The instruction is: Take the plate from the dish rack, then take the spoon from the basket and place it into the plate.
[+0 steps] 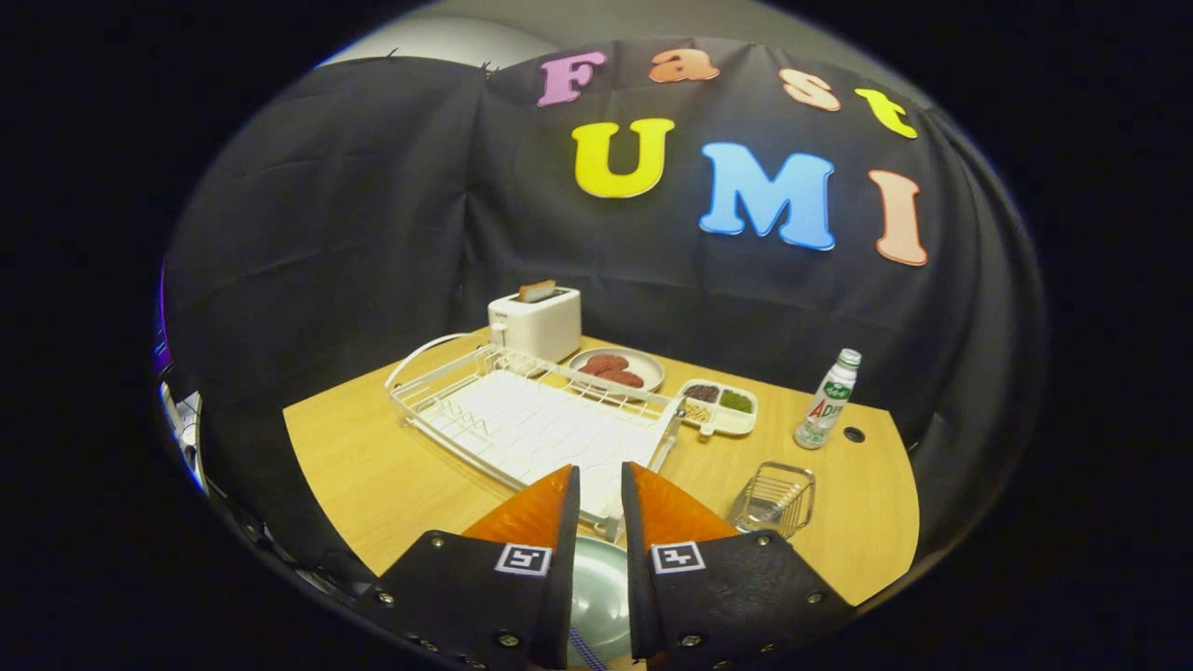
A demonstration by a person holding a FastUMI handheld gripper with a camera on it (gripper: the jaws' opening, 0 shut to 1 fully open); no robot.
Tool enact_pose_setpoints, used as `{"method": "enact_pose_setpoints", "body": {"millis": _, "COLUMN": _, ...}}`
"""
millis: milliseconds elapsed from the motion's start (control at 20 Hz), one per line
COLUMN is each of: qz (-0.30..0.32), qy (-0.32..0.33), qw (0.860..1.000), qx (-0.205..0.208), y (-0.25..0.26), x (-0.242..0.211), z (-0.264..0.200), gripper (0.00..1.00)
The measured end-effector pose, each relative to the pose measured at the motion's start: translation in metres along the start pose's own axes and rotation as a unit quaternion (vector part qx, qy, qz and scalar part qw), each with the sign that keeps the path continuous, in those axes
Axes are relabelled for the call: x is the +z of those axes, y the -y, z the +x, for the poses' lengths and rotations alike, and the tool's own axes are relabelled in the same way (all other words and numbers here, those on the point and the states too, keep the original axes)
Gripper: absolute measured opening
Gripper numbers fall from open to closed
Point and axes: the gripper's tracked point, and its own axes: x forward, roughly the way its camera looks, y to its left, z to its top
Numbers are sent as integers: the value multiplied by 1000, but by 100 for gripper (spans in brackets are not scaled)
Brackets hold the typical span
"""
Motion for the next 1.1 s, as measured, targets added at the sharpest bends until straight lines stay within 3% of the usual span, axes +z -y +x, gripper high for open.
{"method": "enact_pose_setpoints", "body": {"millis": 350, "qz": 51, "qy": 92, "qw": 985, "qx": -137, "y": 106, "x": 60, "z": -68, "gripper": 25}}
{"method": "enact_pose_setpoints", "body": {"millis": 650, "qz": 65, "qy": 142, "qw": 967, "qx": -204, "y": 160, "x": 87, "z": -121, "gripper": 28}}
{"method": "enact_pose_setpoints", "body": {"millis": 700, "qz": 66, "qy": 176, "qw": 963, "qx": -194, "y": 159, "x": 97, "z": -126, "gripper": 50}}
{"method": "enact_pose_setpoints", "body": {"millis": 800, "qz": 77, "qy": 182, "qw": 961, "qx": -193, "y": 167, "x": 92, "z": -125, "gripper": 95}}
{"method": "enact_pose_setpoints", "body": {"millis": 1100, "qz": 80, "qy": 162, "qw": 962, "qx": -206, "y": 180, "x": 61, "z": -126, "gripper": 95}}
